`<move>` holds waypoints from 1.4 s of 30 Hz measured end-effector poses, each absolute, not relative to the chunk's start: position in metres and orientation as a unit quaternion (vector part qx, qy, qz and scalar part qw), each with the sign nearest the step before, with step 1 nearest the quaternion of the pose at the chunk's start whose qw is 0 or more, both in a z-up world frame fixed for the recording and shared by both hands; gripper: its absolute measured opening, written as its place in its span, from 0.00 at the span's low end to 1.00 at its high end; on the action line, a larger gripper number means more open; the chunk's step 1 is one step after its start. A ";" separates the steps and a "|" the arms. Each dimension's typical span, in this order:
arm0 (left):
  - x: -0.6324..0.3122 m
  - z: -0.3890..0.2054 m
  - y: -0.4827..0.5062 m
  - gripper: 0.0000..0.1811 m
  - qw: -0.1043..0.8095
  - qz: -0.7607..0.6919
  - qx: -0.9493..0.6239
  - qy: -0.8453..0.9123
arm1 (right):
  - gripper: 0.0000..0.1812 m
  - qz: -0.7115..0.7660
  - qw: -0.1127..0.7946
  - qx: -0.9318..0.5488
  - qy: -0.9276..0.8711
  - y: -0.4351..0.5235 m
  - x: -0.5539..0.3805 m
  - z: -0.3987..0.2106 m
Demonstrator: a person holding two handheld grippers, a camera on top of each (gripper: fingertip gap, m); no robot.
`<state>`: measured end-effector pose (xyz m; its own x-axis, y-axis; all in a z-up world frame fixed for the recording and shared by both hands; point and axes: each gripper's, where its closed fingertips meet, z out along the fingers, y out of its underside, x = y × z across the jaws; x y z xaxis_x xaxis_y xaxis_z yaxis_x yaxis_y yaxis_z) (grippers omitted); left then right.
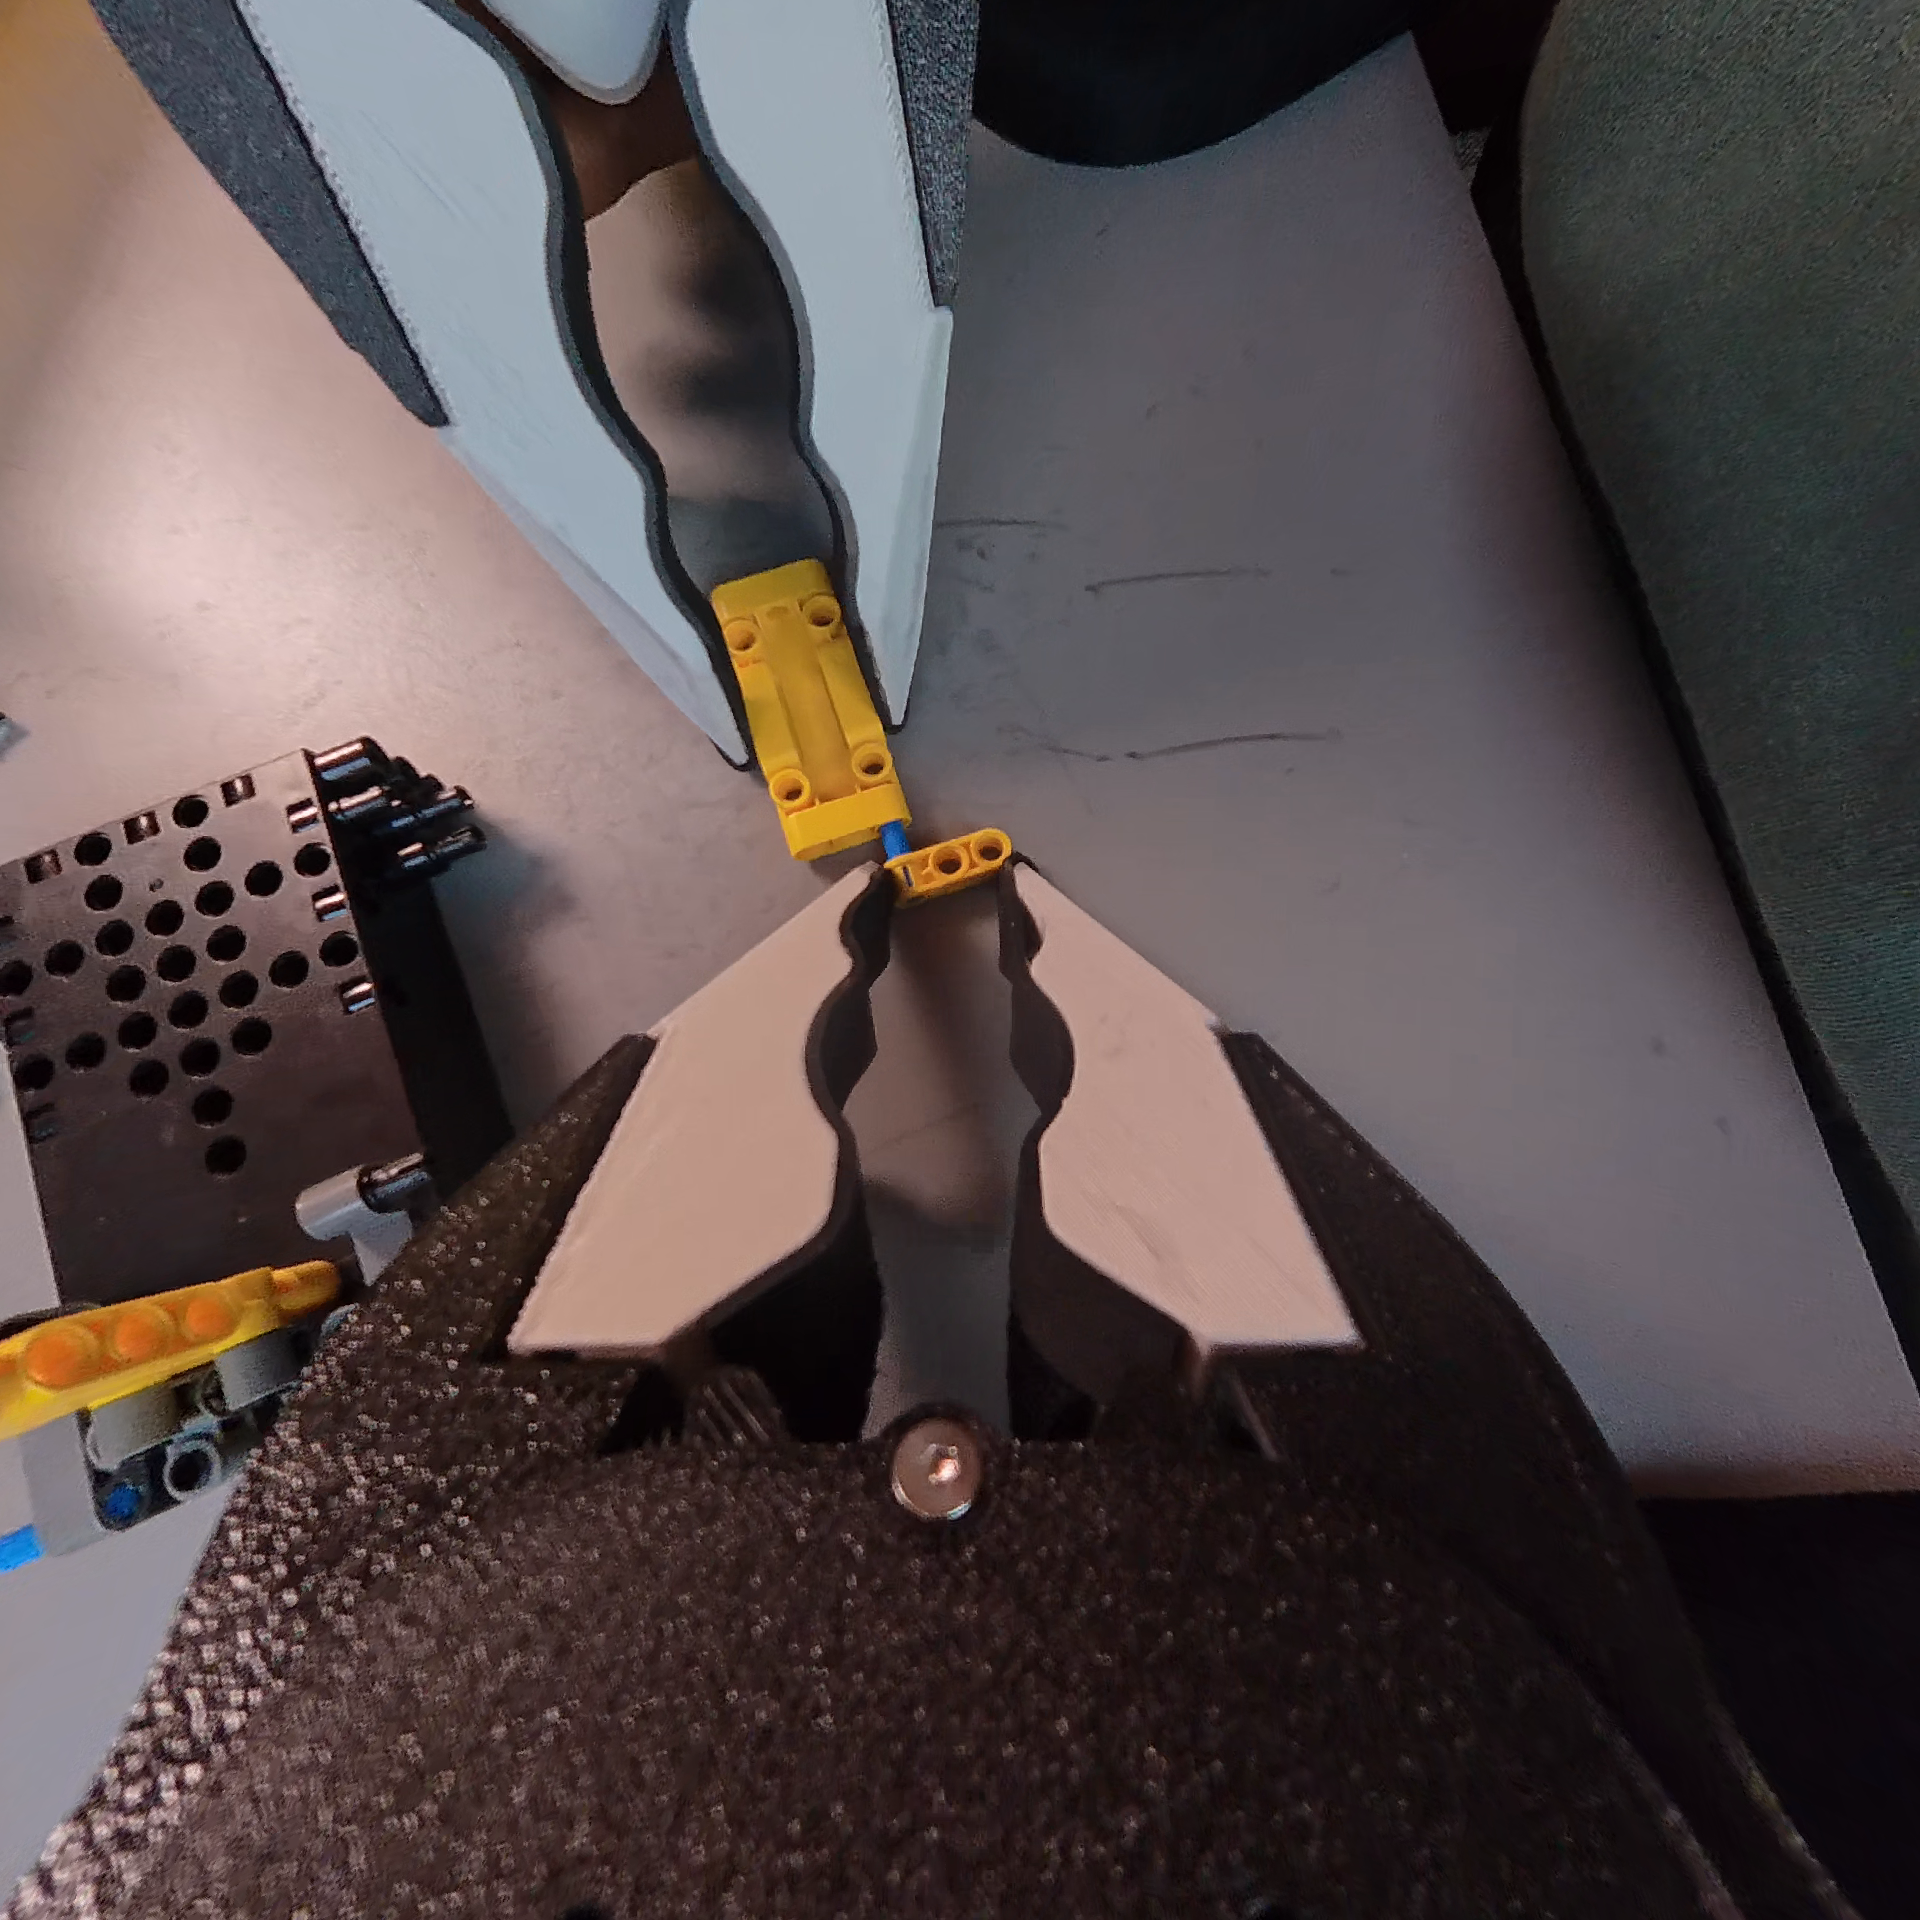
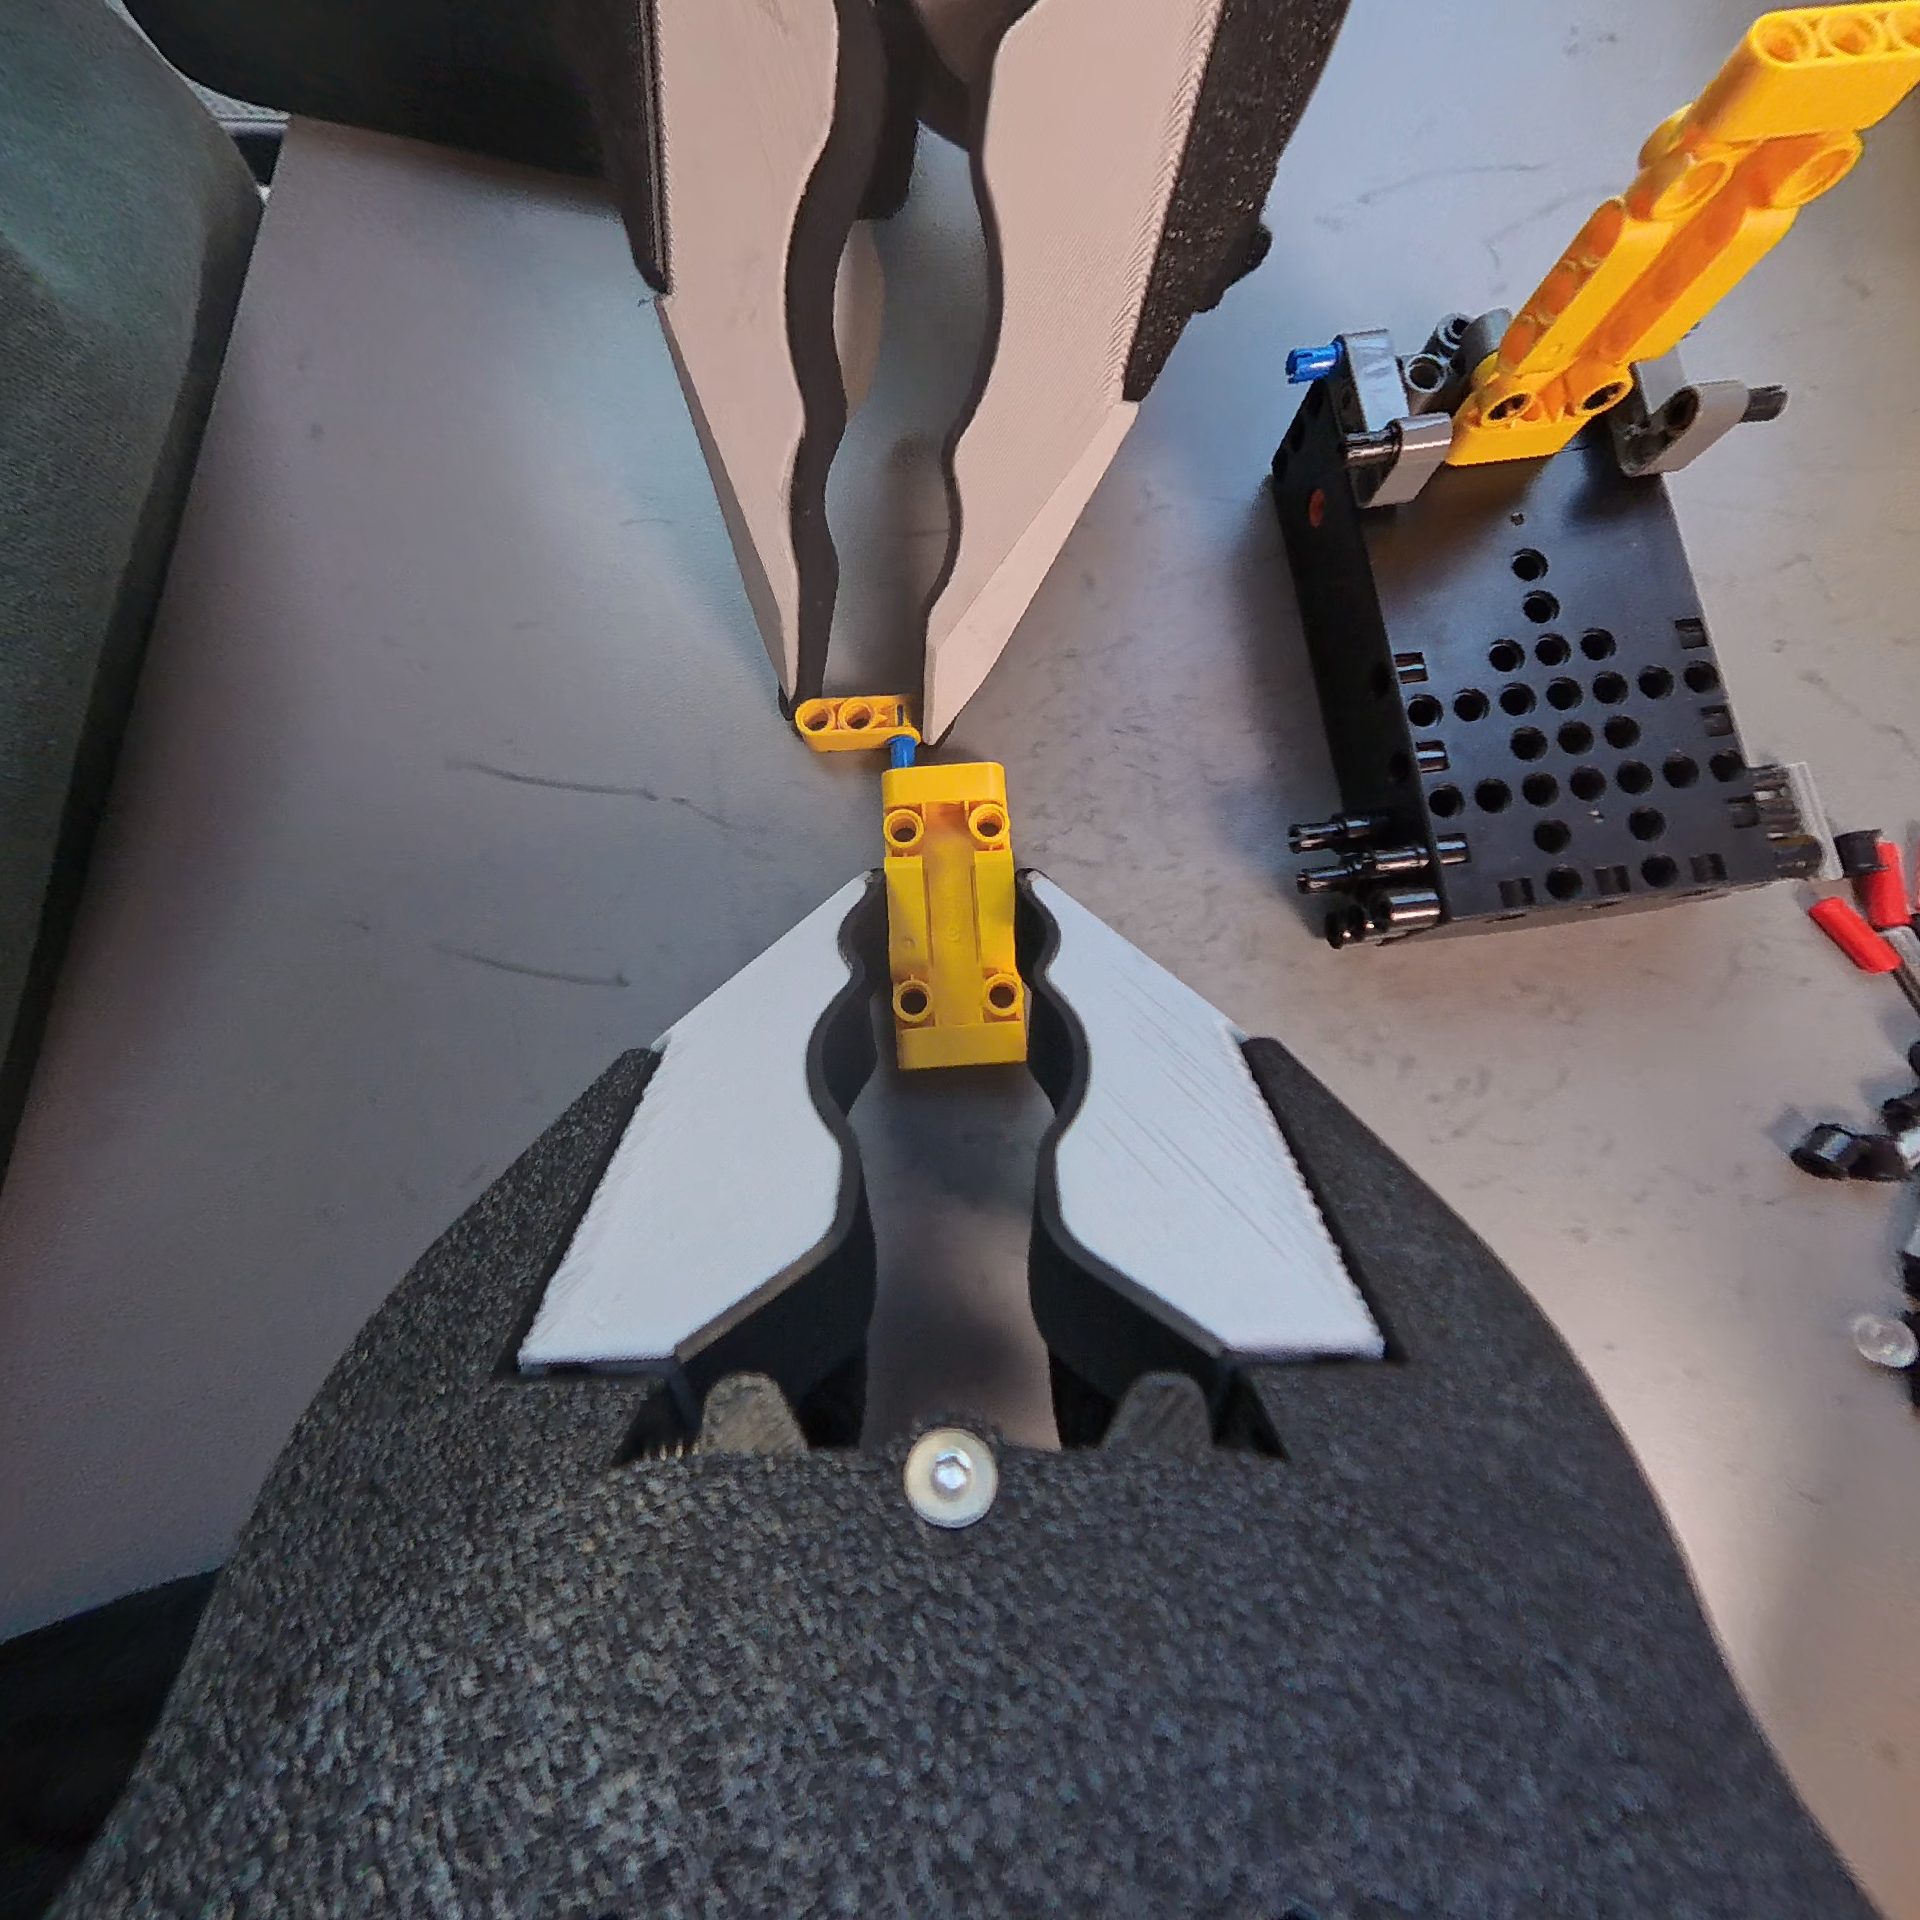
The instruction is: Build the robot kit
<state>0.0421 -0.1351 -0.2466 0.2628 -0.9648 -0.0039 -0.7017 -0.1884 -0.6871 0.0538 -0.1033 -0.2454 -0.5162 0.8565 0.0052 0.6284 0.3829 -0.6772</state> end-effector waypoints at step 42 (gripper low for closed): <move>0.047 -0.247 -0.126 0.17 0.285 -0.148 -0.856 0.406 | 0.32 0.277 0.123 -0.506 -0.808 -0.100 0.140 -0.237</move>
<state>0.0475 -0.1259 -0.2470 0.6269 -0.7788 0.0213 -0.6108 -0.5082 -0.6072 0.1404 -0.1000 -0.2373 -0.4575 0.8854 -0.0820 0.7494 0.3344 -0.5715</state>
